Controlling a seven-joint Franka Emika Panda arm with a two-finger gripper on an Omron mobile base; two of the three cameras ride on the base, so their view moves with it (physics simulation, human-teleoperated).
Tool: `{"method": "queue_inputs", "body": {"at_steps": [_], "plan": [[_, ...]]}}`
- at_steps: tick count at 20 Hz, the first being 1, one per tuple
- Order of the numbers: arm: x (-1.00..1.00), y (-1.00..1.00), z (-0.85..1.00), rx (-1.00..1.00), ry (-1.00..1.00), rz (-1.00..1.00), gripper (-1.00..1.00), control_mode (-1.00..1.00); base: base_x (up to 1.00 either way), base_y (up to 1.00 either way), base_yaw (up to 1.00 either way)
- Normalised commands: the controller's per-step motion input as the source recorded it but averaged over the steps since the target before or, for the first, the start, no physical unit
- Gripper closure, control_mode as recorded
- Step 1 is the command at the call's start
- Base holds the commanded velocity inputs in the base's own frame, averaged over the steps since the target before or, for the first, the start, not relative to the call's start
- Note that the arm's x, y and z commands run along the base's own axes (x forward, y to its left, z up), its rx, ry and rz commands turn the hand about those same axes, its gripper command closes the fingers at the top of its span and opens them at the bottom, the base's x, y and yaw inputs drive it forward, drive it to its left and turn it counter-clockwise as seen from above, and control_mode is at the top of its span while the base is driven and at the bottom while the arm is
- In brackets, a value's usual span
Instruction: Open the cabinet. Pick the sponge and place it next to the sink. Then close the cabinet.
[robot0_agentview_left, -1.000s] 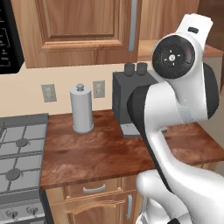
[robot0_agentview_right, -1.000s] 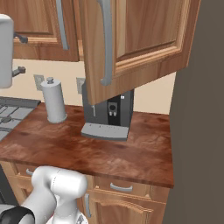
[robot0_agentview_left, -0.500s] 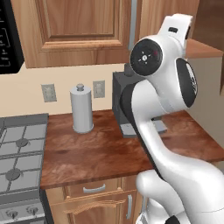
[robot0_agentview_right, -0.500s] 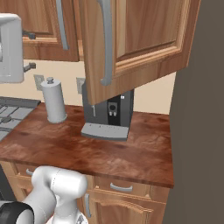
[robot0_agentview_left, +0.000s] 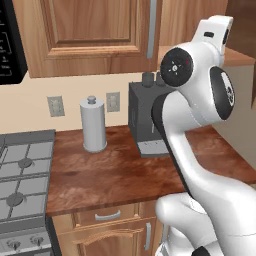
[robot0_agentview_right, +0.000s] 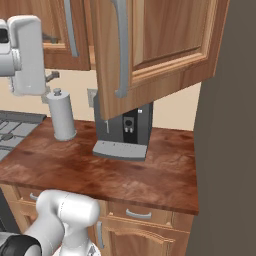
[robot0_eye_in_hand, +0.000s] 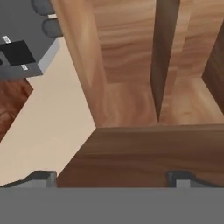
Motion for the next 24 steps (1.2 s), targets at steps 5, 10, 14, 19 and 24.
{"method": "queue_inputs", "body": {"at_steps": [5,10,14,19,24], "plan": [[0.0,-0.5,0.0,-0.06,0.0,-0.09,-1.0,-1.0,0.0,0.0,0.0],[0.03,-0.35,0.0,-0.06,0.0,-0.08,-1.0,-1.0,0.0,0.0,0.0],[0.04,-0.2,0.0,-0.08,0.03,-0.09,-1.0,-1.0,0.0,0.0,0.0],[0.07,-0.16,0.0,-0.07,0.03,-0.09,-1.0,-1.0,0.0,0.0,0.0],[0.21,-0.1,0.0,-0.09,0.05,-0.11,-1.0,-1.0,0.0,0.0,0.0]]}}
